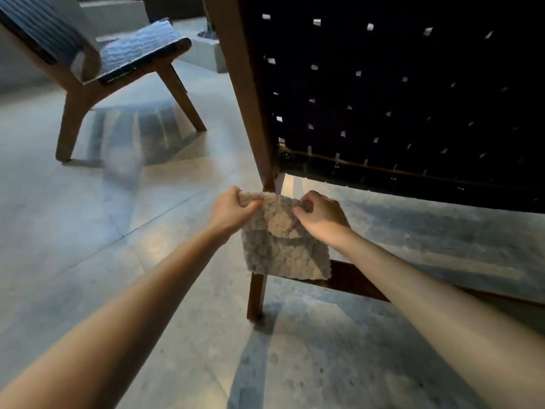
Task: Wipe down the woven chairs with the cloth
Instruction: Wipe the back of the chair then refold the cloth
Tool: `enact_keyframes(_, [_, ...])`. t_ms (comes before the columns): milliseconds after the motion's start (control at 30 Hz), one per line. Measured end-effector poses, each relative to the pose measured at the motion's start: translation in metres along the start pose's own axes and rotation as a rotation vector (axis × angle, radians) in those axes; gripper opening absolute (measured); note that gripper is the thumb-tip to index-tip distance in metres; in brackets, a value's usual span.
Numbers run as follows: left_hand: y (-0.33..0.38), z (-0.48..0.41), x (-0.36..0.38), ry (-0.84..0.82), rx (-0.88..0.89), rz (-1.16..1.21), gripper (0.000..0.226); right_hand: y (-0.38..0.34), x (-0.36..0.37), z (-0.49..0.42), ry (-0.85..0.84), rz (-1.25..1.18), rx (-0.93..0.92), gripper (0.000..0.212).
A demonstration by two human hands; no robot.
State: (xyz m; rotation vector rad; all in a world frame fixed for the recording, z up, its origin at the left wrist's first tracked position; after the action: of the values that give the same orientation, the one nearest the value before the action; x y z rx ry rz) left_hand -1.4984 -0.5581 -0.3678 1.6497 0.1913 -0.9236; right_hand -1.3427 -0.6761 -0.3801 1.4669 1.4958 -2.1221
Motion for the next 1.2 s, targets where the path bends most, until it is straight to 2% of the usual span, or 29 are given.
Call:
enact_keyframes(167, [-0.010,-0.023,0.011,0.000,-0.034,0.134,0.030,0.011,0.014,-0.022,-0.015,-0.006,0.093,0.030])
enact_keyframes(333, [-0.016,-0.032,0.022,0.019,-0.001,0.335,0.032,0.009,0.025,-0.031,0.049,-0.242,0.068,0.033])
enact_keyframes(467, [-0.018,-0.028,0.042,-0.087,0.047,0.510,0.069,-0.006,0.039,-0.028,0.038,-0.453,-0.034,0.047])
enact_keyframes(500, [-0.017,-0.027,0.046,-0.111,0.064,0.536,0.072,-0.010,0.043,-0.028,0.022,-0.510,-0.059,0.053])
enact_keyframes(567, [-0.013,-0.026,0.054,-0.141,0.112,0.548,0.057,-0.017,0.051,-0.030,-0.007,-0.578,-0.093,0.061])
enact_keyframes(633, [-0.008,-0.027,0.058,-0.134,0.160,0.525,0.034,-0.021,0.057,-0.034,-0.018,-0.584,-0.113,0.060])
enact_keyframes(667, [-0.006,-0.028,0.059,-0.136,0.173,0.524,0.030,-0.022,0.060,-0.036,-0.029,-0.583,-0.121,0.059])
enact_keyframes(967, [-0.023,-0.012,0.070,-0.095,0.221,0.456,0.024,-0.002,0.106,-0.015,-0.035,-0.537,-0.114,0.045])
enact_keyframes(1067, [-0.049,0.007,0.081,-0.128,0.189,0.483,0.018,0.012,0.124,0.012,-0.069,-0.396,-0.118,0.041])
enact_keyframes(1200, [-0.082,0.029,0.096,-0.154,0.086,0.539,0.018,0.012,0.118,0.025,-0.030,-0.200,-0.189,0.036])
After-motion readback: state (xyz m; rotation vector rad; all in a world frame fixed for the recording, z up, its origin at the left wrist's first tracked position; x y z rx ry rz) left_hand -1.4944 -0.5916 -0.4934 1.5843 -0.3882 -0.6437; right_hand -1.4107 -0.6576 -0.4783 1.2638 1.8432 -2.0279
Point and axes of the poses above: each hand's wrist, its own z-axis away from the middle knuckle, its own x-axis out of the palm, y = z × x, the point moved 10 cm from there along -z, towards the middle knuckle
